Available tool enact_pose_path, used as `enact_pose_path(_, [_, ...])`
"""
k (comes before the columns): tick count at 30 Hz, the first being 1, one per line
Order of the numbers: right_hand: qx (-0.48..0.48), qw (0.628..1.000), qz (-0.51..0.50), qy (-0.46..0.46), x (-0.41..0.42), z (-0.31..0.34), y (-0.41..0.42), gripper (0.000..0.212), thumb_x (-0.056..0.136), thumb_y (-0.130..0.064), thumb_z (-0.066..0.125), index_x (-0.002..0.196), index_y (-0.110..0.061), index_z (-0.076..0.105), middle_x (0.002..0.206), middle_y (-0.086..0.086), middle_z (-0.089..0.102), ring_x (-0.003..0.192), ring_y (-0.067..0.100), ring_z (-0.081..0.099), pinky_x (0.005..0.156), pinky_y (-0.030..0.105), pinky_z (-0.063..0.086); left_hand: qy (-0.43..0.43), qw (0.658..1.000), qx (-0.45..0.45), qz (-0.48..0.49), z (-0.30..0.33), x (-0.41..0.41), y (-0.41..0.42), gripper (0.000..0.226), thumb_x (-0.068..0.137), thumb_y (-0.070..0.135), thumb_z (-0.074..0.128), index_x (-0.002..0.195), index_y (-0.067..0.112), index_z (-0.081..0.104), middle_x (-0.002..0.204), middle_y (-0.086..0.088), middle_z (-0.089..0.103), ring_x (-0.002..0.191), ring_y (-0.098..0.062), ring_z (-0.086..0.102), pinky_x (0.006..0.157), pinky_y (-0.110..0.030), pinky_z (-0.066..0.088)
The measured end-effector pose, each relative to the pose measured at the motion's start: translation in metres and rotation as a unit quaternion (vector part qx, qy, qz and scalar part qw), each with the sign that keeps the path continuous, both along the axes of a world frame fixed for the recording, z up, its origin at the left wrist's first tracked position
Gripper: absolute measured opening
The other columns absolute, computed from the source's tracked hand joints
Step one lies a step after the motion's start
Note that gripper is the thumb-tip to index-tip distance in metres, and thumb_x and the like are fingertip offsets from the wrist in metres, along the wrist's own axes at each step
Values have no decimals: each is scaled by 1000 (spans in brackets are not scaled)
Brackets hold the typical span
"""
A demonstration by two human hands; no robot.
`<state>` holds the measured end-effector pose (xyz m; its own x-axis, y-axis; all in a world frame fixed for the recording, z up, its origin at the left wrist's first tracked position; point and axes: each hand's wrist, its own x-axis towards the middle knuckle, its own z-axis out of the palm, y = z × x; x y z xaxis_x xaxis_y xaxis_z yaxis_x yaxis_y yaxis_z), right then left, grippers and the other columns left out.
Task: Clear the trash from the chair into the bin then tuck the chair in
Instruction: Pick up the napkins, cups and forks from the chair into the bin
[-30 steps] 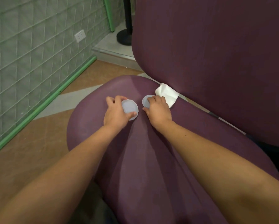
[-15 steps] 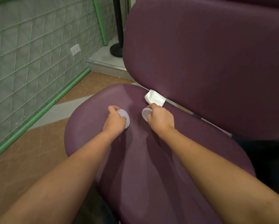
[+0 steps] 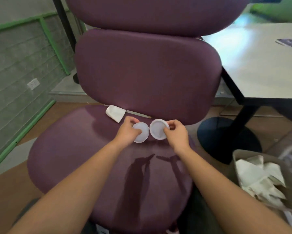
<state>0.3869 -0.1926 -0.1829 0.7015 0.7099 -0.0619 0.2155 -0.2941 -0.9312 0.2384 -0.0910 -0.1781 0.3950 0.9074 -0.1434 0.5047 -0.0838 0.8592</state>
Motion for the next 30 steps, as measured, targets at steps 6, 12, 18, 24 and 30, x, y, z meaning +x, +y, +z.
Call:
enact_pose_path(6, [19,996,-87,5,66,-1,-92,20,85,-8,59,98,-23,58,83,-13,59,76,2,56,57,9,38,-11,997,5,-78,-2,92,-62,26,83,11,67,102,21,54,87,11,58,82,-9,57,65,-22,41])
enact_pose_path(12, [7,987,-158,3,126,-16,-169,24,90,-10,59,108,-25,57,93,1,60,87,22,59,58,22,41,-18,980,27,-198,-11,158,-113,31,88,12,65,111,28,53,88,6,62,82,-9,58,66,-21,42])
enact_pose_path(18, [-42,977,-208,-7,172,-36,-226,21,96,-9,52,111,-21,61,98,-2,58,94,23,57,58,18,37,-23,969,-6,-247,-25,206,-155,31,89,8,62,107,28,48,92,4,59,91,-17,60,71,-34,55])
enact_pose_path(24, [-150,975,-161,-9,204,-58,-261,24,97,-14,54,114,-22,68,124,5,61,108,27,58,78,31,48,-15,958,-53,-281,-43,233,-189,30,91,7,63,113,22,49,104,-6,60,97,-20,60,77,-39,59])
enact_pose_path(30, [-157,977,-143,23,206,-63,-275,33,94,-27,60,126,-25,63,134,4,59,117,27,57,97,41,50,-6,954,-81,-290,-56,255,-213,31,91,9,63,116,22,49,112,-4,60,103,-19,60,74,-32,60])
